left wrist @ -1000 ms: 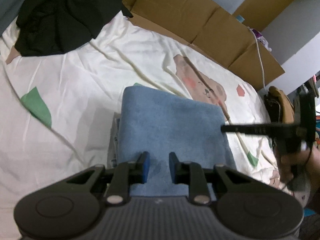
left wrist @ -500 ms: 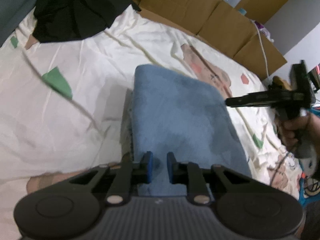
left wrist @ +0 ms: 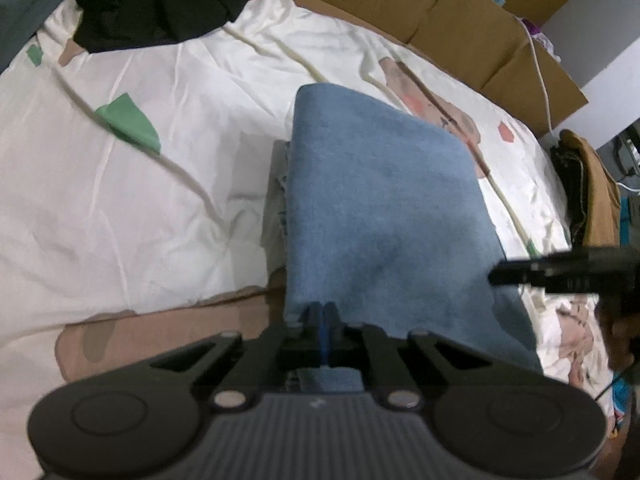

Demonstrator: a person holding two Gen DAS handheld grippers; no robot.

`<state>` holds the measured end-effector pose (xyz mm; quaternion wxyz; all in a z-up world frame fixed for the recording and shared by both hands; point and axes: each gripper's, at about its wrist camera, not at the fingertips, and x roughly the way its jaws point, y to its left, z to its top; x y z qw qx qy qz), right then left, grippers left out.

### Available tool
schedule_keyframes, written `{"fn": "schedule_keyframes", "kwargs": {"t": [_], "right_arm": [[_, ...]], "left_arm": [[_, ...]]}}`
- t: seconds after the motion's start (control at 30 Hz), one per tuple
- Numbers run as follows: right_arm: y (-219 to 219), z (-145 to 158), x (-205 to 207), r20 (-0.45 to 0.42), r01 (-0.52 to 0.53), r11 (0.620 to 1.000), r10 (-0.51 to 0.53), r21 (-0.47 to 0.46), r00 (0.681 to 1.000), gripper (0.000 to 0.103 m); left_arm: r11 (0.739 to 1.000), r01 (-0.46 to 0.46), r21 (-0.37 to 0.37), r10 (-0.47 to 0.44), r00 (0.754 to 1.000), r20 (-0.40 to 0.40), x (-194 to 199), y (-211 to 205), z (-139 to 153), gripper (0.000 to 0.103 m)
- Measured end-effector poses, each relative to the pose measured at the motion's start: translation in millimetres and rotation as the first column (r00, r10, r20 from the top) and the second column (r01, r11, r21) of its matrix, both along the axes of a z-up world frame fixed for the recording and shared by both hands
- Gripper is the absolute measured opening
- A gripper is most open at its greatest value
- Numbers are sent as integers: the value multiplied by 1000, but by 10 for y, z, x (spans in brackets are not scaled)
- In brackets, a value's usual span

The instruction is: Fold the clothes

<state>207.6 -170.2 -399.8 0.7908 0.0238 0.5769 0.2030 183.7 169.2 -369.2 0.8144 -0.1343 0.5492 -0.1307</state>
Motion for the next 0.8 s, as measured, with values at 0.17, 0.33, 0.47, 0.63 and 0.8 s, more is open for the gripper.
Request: {"fn": "schedule_keyframes", "kwargs": {"t": [0.17, 0.33, 0.47, 0.63, 0.8], "right_arm": [[47, 201, -216, 43, -58, 998, 59, -38, 997, 34], [-32, 356, -237, 43, -62, 996, 64, -58, 997, 34], [-115, 245, -350, 26, -19, 996, 22, -90, 999, 34], [-66, 59, -584, -20, 4, 996, -6, -85, 1000, 33], [11, 59, -775, -5, 51, 994, -52, -99, 999, 33]], "left_arm": [[1000, 2, -10, -2, 1000, 24, -141, -24, 233, 7], [998, 19, -57, -19, 1000, -3, -248, -92, 318, 8], [997, 57, -44, -59, 998, -39, -345, -205, 170, 8], [998, 49, -33, -52, 996, -79, -410, -153, -40, 3], [994, 111, 12, -109, 990, -87, -423, -192, -23, 3]]}}
